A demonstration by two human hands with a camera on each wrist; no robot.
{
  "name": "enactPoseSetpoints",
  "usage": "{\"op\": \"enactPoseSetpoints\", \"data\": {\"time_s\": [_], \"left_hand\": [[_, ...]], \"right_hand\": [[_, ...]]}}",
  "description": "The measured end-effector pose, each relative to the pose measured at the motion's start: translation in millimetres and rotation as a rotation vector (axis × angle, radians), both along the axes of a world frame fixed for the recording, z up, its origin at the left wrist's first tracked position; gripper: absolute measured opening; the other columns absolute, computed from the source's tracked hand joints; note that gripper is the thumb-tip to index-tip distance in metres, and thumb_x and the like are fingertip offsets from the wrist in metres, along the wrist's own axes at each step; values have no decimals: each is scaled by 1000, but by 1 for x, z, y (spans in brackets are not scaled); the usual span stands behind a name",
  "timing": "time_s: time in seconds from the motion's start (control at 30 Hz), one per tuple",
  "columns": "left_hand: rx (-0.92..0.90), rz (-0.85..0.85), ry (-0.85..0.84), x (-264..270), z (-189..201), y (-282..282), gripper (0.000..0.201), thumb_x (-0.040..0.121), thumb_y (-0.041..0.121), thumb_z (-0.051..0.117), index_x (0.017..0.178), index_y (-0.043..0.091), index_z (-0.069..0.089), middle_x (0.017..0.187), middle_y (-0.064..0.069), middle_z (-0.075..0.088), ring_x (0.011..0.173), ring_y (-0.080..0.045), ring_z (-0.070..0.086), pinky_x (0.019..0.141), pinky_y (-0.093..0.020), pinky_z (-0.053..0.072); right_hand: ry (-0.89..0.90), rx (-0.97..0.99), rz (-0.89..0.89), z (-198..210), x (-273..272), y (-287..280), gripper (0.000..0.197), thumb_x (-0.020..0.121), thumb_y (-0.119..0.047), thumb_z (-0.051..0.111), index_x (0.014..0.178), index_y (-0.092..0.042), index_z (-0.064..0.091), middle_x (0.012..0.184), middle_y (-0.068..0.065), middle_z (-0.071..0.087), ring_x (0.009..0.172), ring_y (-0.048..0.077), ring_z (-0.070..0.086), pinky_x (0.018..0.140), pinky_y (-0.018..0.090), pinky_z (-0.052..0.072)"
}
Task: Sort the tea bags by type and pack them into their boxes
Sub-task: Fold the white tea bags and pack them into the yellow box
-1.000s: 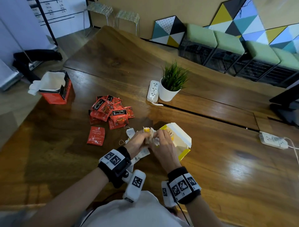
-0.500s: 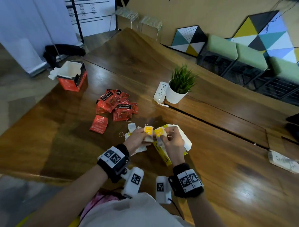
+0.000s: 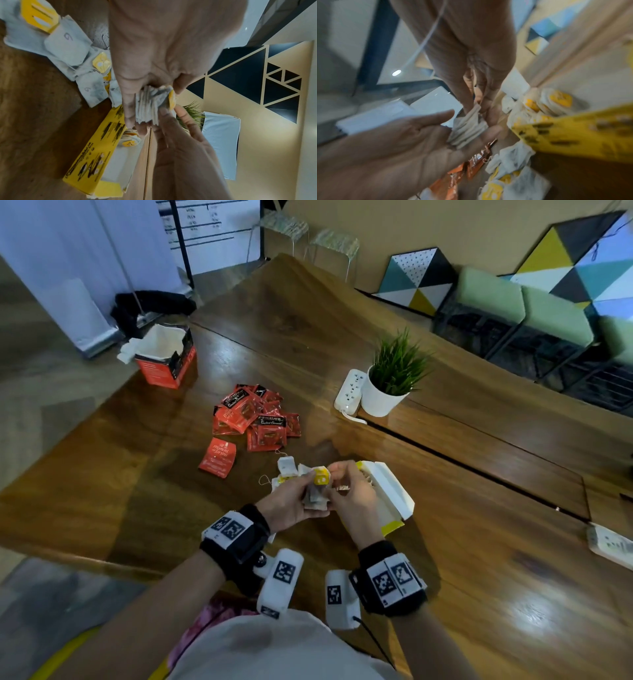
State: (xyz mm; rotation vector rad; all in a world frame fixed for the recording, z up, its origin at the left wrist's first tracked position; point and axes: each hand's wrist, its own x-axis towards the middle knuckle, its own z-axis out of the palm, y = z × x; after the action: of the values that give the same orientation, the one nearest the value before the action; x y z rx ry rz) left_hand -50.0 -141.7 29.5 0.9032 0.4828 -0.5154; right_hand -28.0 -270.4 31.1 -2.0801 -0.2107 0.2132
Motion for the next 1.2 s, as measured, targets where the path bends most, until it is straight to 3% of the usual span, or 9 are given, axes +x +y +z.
{"op": "enactPoseSetpoints", "data": {"time_s": [0.17, 0.3, 0.43, 0.6, 0.8, 0.87, 0.93, 1.1, 1.2], "left_hand": [[36, -32, -13, 7, -3, 15, 33, 100, 29, 32, 111, 8, 55, 110, -12, 60, 91, -22, 60, 90, -40, 47], [24, -99, -82, 8, 0, 29, 46, 98, 42, 27, 115, 10, 56, 107, -9, 63, 92, -20, 60, 84, -35, 49], [67, -184, -112, 13, -3, 49, 57, 86, 58, 34, 111, 12, 56, 96, -5, 57, 86, -15, 56, 78, -30, 51], [61, -242, -60, 22, -9, 75, 51, 92, 52, 33, 115, 12, 54, 109, -11, 56, 105, -22, 53, 94, -40, 43], [34, -225, 18, 28, -10, 98, 51, 96, 51, 28, 108, 10, 55, 96, -9, 59, 90, -20, 58, 96, -39, 43], [-26, -236, 3, 25, -17, 94, 46, 99, 44, 26, 99, 10, 58, 78, -4, 60, 68, -11, 59, 74, -27, 48], [-40, -242, -3, 20, -19, 88, 36, 99, 32, 31, 99, 10, 59, 72, -1, 64, 62, -9, 59, 64, -22, 51], [-106, -328, -87, 26, -14, 88, 22, 92, -1, 39, 106, 3, 55, 97, -13, 58, 84, -19, 60, 76, -30, 52], [113, -447, -150, 34, -7, 104, 37, 93, -12, 32, 121, 8, 46, 116, -17, 55, 100, -24, 57, 89, -39, 47]], "right_hand": [[-329, -242, 117, -1, -3, 3, 37, 77, -1, 65, 110, -13, 55, 110, 3, 56, 101, 9, 44, 86, 7, 27], [-457, -390, 296, -2, -4, 13, 36, 77, -11, 68, 111, -9, 56, 112, 6, 54, 104, 18, 46, 88, 20, 34], [-496, -399, 307, -8, 0, 36, 16, 81, -13, 63, 96, -8, 61, 99, 7, 59, 91, 23, 54, 76, 26, 45], [-586, -342, 165, -21, 4, 62, 16, 85, -21, 50, 87, -10, 61, 97, 5, 59, 92, 16, 51, 75, 19, 39], [-687, -405, 133, -36, -13, 86, 15, 87, -17, 51, 91, -8, 63, 98, 5, 63, 92, 18, 54, 76, 28, 49], [-673, -406, 153, -41, -20, 82, 14, 87, -14, 53, 93, -7, 64, 99, 5, 64, 93, 19, 57, 78, 30, 51], [-623, -407, 152, -40, -21, 76, 14, 89, -15, 52, 94, -8, 63, 103, 4, 63, 95, 20, 58, 76, 30, 52], [-517, -356, 80, -31, -23, 61, 15, 89, -25, 48, 94, -17, 60, 109, -1, 58, 102, 10, 49, 81, 18, 44], [-340, -146, -91, -23, -30, 59, 20, 87, -16, 60, 106, -24, 59, 115, -8, 54, 99, 1, 52, 84, 16, 47]]}}
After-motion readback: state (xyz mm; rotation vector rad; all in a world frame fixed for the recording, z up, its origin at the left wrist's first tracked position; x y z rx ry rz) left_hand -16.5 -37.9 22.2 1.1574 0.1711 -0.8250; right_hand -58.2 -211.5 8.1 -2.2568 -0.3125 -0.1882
